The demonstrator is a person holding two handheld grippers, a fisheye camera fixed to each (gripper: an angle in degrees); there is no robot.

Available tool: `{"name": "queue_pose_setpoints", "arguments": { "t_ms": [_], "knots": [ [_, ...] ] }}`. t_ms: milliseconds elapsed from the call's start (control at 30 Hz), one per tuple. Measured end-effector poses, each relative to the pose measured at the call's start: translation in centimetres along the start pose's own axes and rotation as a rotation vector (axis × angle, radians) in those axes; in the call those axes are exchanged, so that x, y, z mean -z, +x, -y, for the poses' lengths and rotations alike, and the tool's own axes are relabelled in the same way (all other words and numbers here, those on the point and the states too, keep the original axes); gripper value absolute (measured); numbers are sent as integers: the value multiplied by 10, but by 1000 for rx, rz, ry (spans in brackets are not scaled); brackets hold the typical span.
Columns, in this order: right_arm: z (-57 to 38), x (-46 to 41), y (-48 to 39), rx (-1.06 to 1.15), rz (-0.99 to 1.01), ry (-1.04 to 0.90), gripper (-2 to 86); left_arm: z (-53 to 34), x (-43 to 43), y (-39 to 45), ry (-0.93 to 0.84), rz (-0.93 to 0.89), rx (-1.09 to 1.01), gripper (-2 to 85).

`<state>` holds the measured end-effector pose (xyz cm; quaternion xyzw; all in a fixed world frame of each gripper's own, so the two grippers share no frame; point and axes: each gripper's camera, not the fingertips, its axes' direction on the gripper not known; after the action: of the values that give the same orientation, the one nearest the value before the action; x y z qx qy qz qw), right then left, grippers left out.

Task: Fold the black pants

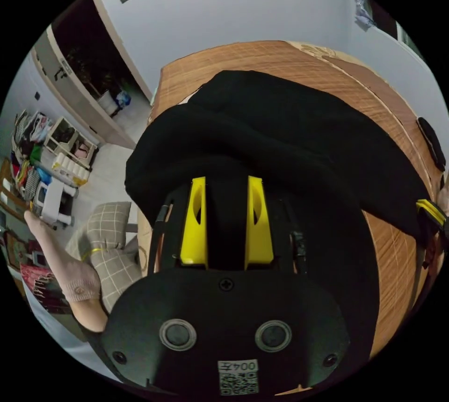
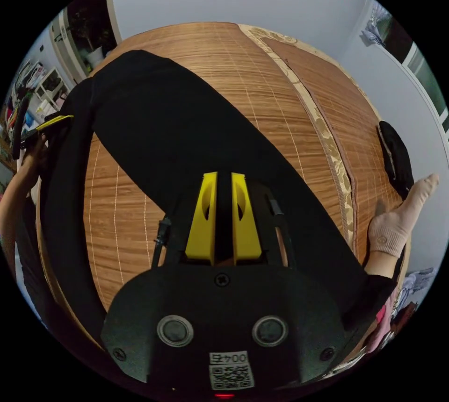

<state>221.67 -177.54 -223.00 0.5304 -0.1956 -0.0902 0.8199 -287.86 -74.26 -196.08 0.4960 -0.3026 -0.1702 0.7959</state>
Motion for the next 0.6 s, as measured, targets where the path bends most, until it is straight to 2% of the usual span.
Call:
{"name": "queue_pose_setpoints", "arguments": {
  "t_ms": [233,333,467,600],
  "knots": [
    [-34,-16,17,53,108,87,68,-45,27,-4,-22,-38,84,122],
    [-52,-9,24,64,142,54,91,-74,67,-4,43,-75,81,121],
    [-106,21,36,3,296,58,90,-152,128,18,79,-277,29,116],
    [-185,52,25,-71,502,94,81,-261,171,68,-11,-495,-16,105]
  ]
}}
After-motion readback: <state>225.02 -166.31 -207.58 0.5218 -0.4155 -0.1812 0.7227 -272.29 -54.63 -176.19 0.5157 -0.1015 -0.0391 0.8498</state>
